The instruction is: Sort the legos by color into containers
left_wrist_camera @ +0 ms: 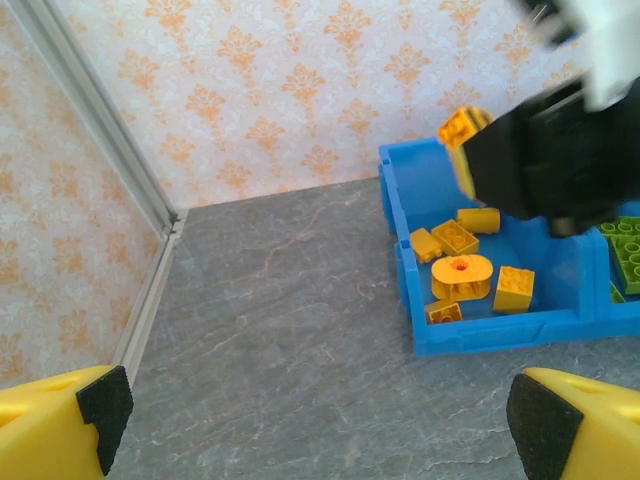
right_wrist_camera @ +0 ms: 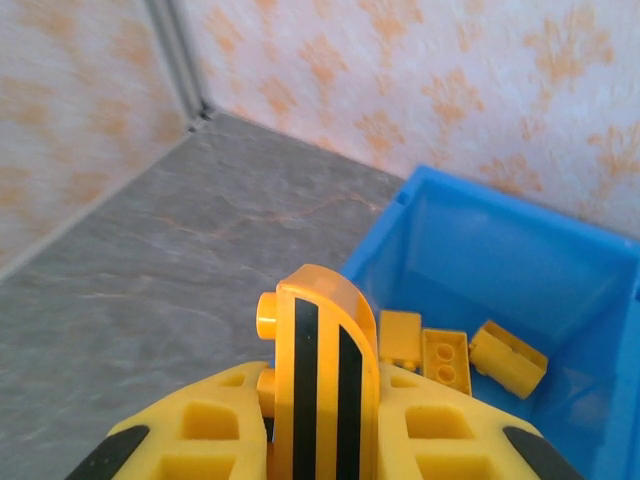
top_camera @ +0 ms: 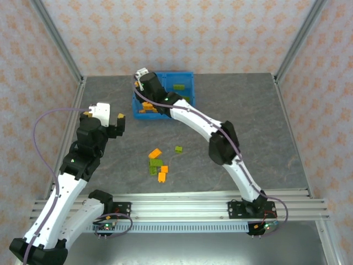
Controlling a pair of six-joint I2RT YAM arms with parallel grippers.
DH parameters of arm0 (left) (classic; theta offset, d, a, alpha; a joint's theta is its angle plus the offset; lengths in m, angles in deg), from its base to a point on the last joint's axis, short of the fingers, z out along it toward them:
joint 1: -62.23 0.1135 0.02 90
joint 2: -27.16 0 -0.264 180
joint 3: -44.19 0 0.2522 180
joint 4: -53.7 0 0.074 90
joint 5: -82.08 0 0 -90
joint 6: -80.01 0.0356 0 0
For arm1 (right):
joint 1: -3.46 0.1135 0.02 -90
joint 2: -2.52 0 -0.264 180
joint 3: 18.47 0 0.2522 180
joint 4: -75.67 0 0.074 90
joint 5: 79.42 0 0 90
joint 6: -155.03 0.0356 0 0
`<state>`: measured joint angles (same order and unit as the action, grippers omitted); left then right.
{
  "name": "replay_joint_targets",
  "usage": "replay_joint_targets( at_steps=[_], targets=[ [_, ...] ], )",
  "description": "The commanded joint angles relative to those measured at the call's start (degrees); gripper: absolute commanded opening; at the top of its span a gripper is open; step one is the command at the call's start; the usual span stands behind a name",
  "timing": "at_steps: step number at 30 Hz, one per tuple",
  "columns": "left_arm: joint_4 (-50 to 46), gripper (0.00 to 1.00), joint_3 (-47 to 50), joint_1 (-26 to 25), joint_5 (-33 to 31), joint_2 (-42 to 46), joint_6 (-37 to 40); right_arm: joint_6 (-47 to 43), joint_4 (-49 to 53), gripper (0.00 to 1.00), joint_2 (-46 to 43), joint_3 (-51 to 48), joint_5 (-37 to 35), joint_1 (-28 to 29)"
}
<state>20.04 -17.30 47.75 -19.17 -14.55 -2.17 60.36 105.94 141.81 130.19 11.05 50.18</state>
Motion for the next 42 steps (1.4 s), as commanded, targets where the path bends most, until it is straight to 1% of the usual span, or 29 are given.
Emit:
replay_joint_targets(
  at_steps=[1,2,4,7,9,11,14,16,20,23,26,29,30,31,32,33,35,36,38,40,42],
  targets=[
    [0.7,1.00,0.0,0.5,-0.9,0.8,-0.9,2.3,8.1,0.18,8.8,11.3,-2.1,-0.3],
    [0.7,1.00,0.0,0.5,-0.6,0.8,-1.0,2.1,9.1,0.19,11.1,14.3,-1.2,-0.3],
    [0.4,1.00,-0.3,0.5,-0.7,0.7,-1.2,3.0,9.5,0.20,13.6,17.1,-0.4,-0.3],
    [-0.1,1.00,-0.6,0.5,-1.4,0.5,-1.3,6.2,7.5,0.22,14.0,15.8,2.3,-0.6],
    [-0.2,1.00,-0.7,0.5,-1.4,0.6,-1.4,8.9,6.5,0.26,13.9,15.1,4.9,-0.6],
    [-0.2,1.00,-0.7,0.6,-1.4,0.8,-1.5,11.7,5.3,0.32,13.9,14.5,7.5,-0.5],
    [-0.5,1.00,-0.8,0.6,-1.7,0.9,-1.5,12.9,5.5,0.41,13.7,14.6,7.2,-0.2],
    [-0.8,1.00,-0.8,0.6,-2.2,1.1,-1.5,12.9,6.3,0.43,12.9,14.6,6.2,-0.1],
    [-0.8,1.00,-0.3,0.6,-3.0,1.5,-1.4,11.5,8.0,0.43,9.4,13.9,5.5,-0.1],
    [-0.7,1.00,0.0,0.5,-2.8,1.1,-1.5,10.3,9.2,0.43,3.7,11.1,5.4,-0.1],
    [-0.8,1.00,-0.1,0.5,-1.8,-0.3,-2.3,8.8,8.2,0.43,-4.9,3.7,4.5,-0.1],
    [-1.9,1.00,-1.8,0.6,1.8,-3.8,-5.8,6.7,2.6,0.45,-16.8,-10.5,2.1,-0.1],
    [-3.5,1.00,-3.8,0.5,2.8,-6.2,-8.1,5.9,-0.1,0.45,-21.5,-16.5,1.0,-0.2],
    [-6.1,1.00,-6.7,0.5,3.4,-8.8,-12.7,5.0,-2.9,0.47,-25.9,-22.7,0.2,-0.4],
    [-8.3,0.99,-9.1,0.4,4.7,-11.1,-16.2,4.4,-4.9,0.50,-30.3,-27.8,-0.4,-0.6],
    [-10.2,0.95,-11.2,-0.2,6.7,-13.4,-19.8,3.7,-6.7,0.55,-34.8,-33.5,-0.4,-1.1],
    [-12.6,0.91,-13.5,-3.4,7.8,-17.3,-27.4,2.7,-7.9,0.66,-42.7,-42.4,-0.1,-2.2],
    [-13.1,0.89,-14.1,-6.3,7.7,-18.9,-30.6,2.4,-7.7,0.72,-46.5,-46.5,-0.7,-2.8],
    [-13.4,0.87,-15.1,-12.4,6.3,-22.7,-35.3,2.9,-6.4,0.82,-52.7,-52.9,-3.0,-4.1],
    [-14.3,0.86,-17.1,-17.5,6.9,-28.8,-40.8,4.2,-4.2,0.87,-58.4,-58.6,-3.9,-6.0],
    [-14.9,0.86,-19.3,-21.3,8.8,-35.6,-43.1,5.8,-2.9,0.91,-62.9,-62.9,-3.8,-8.0]
  ],
)
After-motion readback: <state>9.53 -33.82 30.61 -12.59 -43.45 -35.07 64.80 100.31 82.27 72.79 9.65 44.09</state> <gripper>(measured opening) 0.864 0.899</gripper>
